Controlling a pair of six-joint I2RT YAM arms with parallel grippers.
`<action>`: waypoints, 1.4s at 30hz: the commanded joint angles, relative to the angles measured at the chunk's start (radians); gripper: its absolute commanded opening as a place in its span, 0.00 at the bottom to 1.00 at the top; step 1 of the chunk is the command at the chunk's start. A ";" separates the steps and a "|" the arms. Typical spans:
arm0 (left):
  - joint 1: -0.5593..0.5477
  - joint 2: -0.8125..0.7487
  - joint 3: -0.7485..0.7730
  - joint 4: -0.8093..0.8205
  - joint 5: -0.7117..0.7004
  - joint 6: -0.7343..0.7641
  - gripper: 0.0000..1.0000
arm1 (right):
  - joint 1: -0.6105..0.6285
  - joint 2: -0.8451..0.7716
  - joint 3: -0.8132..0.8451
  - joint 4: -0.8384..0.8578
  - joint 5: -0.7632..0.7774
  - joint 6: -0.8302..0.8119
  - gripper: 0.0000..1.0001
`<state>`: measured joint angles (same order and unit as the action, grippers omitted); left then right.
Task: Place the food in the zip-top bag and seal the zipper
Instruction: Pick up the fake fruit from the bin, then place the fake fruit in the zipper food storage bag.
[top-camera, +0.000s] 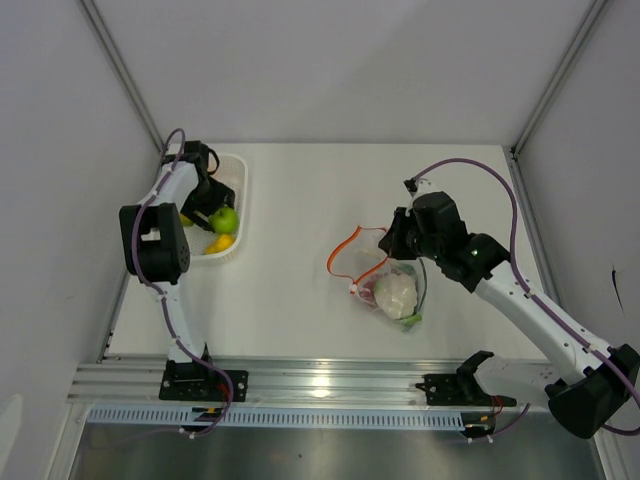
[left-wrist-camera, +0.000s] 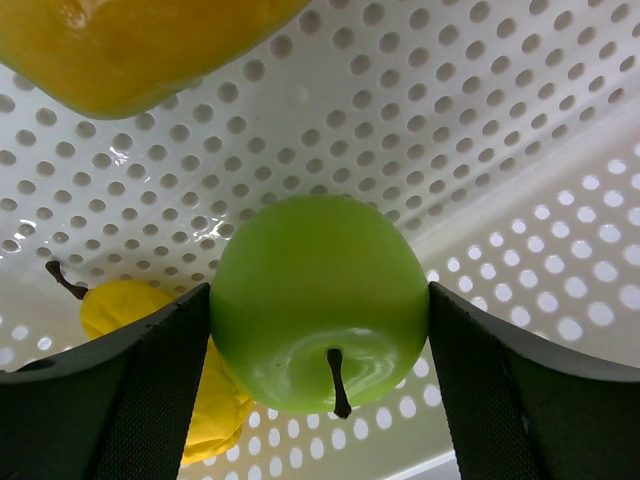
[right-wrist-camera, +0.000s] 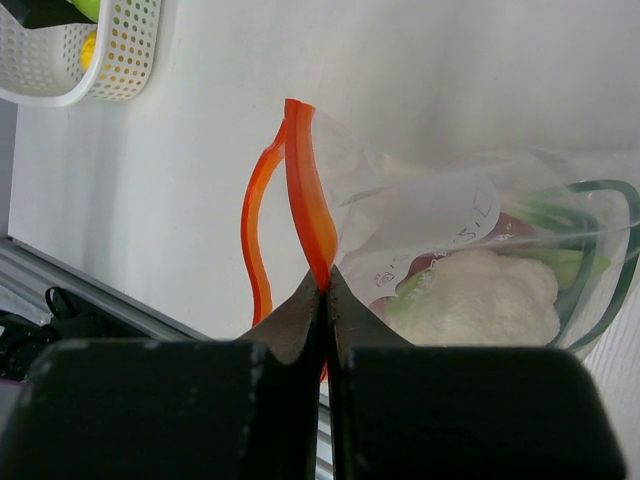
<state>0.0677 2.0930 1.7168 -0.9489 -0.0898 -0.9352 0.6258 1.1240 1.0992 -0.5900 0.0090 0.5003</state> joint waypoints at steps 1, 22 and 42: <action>-0.002 -0.004 0.027 -0.010 0.021 -0.008 0.84 | -0.005 -0.020 0.011 0.039 -0.026 0.015 0.00; -0.238 -0.487 -0.078 0.021 0.065 0.078 0.68 | -0.003 0.045 0.025 0.052 -0.014 0.044 0.00; -0.672 -0.832 -0.550 0.581 0.484 0.173 0.65 | -0.006 -0.012 0.077 0.021 -0.072 0.106 0.00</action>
<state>-0.5610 1.2823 1.1572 -0.4854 0.3634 -0.7982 0.6243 1.1397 1.1362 -0.6121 -0.0288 0.5743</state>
